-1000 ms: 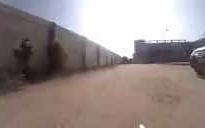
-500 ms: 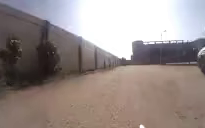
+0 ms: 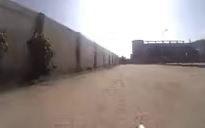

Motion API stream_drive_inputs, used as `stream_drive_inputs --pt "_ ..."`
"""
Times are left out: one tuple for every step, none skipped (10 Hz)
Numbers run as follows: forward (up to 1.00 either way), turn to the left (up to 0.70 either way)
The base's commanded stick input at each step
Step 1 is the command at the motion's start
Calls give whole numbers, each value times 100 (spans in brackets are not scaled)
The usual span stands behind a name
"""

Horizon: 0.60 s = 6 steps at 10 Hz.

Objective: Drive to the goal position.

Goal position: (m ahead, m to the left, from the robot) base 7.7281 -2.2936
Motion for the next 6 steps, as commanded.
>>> stream_drive_inputs --pt "100 -27" --pt "100 -27" --pt "100 0" --pt "100 0" --pt "100 0" --pt "100 0"
